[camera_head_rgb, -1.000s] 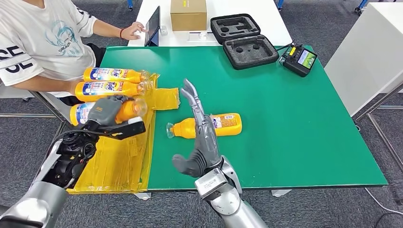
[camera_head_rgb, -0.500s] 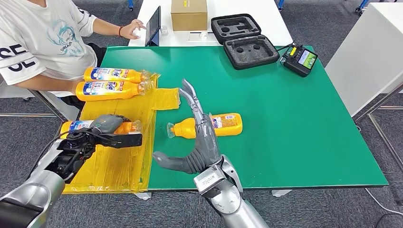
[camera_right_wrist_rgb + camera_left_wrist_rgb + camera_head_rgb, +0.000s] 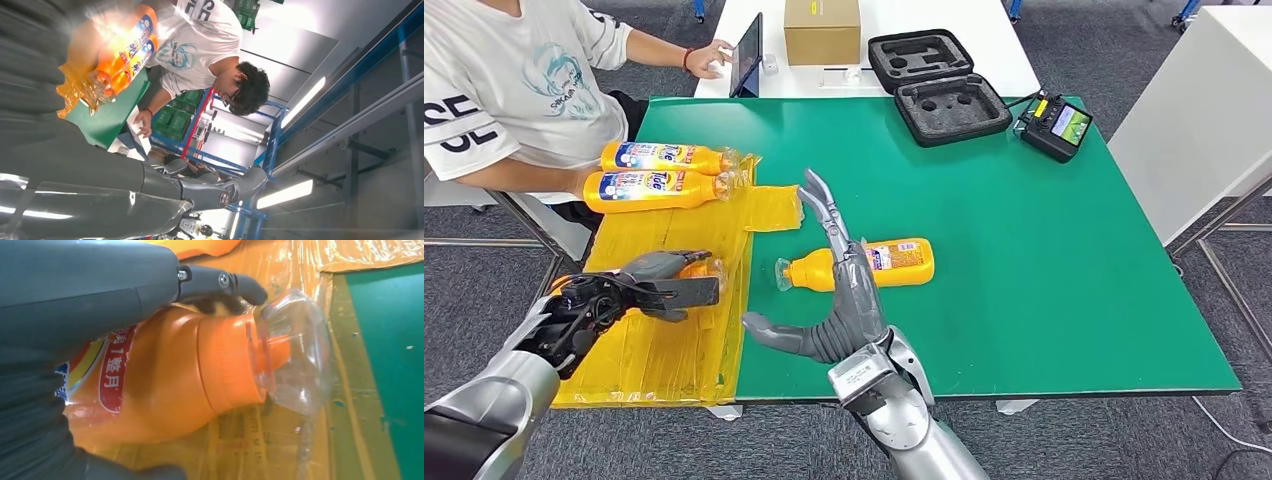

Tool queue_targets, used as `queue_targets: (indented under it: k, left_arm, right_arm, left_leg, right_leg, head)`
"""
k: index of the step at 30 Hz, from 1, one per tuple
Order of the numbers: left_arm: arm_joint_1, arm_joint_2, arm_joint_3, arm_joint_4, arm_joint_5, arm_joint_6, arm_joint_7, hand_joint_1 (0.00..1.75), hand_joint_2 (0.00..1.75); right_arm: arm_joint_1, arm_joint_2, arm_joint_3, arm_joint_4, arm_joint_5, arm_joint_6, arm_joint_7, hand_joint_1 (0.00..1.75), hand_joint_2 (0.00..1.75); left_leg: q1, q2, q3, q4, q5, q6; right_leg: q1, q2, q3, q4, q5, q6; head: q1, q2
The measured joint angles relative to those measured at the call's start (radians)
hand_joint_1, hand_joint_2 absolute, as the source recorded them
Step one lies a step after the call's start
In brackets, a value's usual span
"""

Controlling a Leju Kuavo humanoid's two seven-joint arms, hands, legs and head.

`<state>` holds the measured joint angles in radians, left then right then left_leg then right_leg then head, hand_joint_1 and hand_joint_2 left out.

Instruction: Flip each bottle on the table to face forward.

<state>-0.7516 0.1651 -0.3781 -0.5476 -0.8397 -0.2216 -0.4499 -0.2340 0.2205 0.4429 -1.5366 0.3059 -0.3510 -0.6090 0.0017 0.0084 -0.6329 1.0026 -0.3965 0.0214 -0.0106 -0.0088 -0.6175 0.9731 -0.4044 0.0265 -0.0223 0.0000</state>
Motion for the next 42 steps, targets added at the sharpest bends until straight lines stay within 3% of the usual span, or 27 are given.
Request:
queue_targets:
  k: [6,10,20,27,33,36,38,40,42]
  left_arm:
    - [-0.002,-0.003,0.007,0.008,0.005,-0.004,-0.002,0.00,1.75]
    - [-0.003,-0.004,0.009,0.010,0.012,-0.010,-0.003,0.00,0.00]
    - [0.001,-0.021,0.097,0.012,0.257,-0.100,-0.010,0.00,0.00]
    - [0.081,-0.067,0.269,-0.035,0.526,0.189,-0.111,0.00,0.00]
    - [0.119,-0.090,0.436,-0.117,0.771,0.303,-0.202,0.00,0.00]
    - [0.157,-0.091,0.474,-0.216,0.761,0.513,-0.243,0.00,0.00]
    - [0.194,-0.091,0.467,-0.324,0.710,0.725,-0.250,0.00,0.87]
    - [0.227,-0.091,0.462,-0.434,0.636,0.869,-0.253,0.00,1.75]
    - [0.257,-0.095,0.478,-0.541,0.560,0.910,-0.253,0.00,1.75]
  right_arm:
    - [0.000,0.000,0.000,0.000,0.000,0.000,0.000,0.00,1.75]
    - [0.000,0.000,0.000,0.000,0.000,0.001,0.002,0.00,1.75]
    - [0.001,0.000,-0.011,0.014,0.030,0.000,0.031,0.00,1.75]
    - [0.020,0.000,-0.022,0.029,0.101,-0.015,0.055,0.00,1.75]
    - [0.015,0.000,-0.025,0.082,0.112,-0.043,0.058,0.00,1.75]
    - [0.004,-0.003,-0.025,0.119,0.200,-0.086,0.098,0.00,1.75]
    - [-0.011,-0.013,-0.024,0.156,0.387,-0.109,0.220,0.00,1.75]
    - [-0.036,-0.031,-0.025,0.205,0.612,-0.087,0.391,0.00,1.75]
    - [-0.069,-0.053,-0.030,0.270,0.768,-0.035,0.533,0.00,1.75]
  left_leg:
    - [0.000,0.000,0.001,0.000,0.000,0.000]
    - [0.000,0.000,0.002,0.000,0.000,0.000]
    - [0.000,0.000,0.003,0.000,0.000,0.000]
    - [0.000,0.000,0.002,0.000,0.000,0.000]
    - [0.000,0.000,0.002,0.000,0.000,0.000]
    - [0.001,0.000,0.002,0.000,0.000,0.000]
    - [0.001,0.000,0.002,0.000,0.000,0.000]
    - [0.001,0.000,0.002,0.000,0.000,0.000]
    - [0.000,-0.001,0.001,0.000,0.000,0.000]
  right_leg:
    - [0.000,0.000,0.001,0.000,0.000,0.000]
    - [0.000,0.000,0.001,0.000,0.000,0.000]
    - [0.000,0.000,0.003,0.000,0.000,0.000]
    - [0.000,0.000,0.002,0.000,0.000,0.000]
    - [0.000,0.000,0.002,0.000,0.000,0.000]
    - [0.001,0.000,0.002,0.000,0.000,0.000]
    - [0.001,0.000,0.002,0.000,0.000,0.000]
    - [0.001,-0.001,0.002,0.000,-0.001,0.000]
    - [0.000,-0.001,0.002,0.000,-0.001,0.000]
  head:
    - [0.000,0.000]
    - [0.000,0.000]
    - [0.000,0.000]
    - [0.000,0.000]
    - [0.000,0.000]
    - [0.000,0.000]
    - [0.000,0.000]
    - [0.000,0.000]
    - [0.000,0.000]
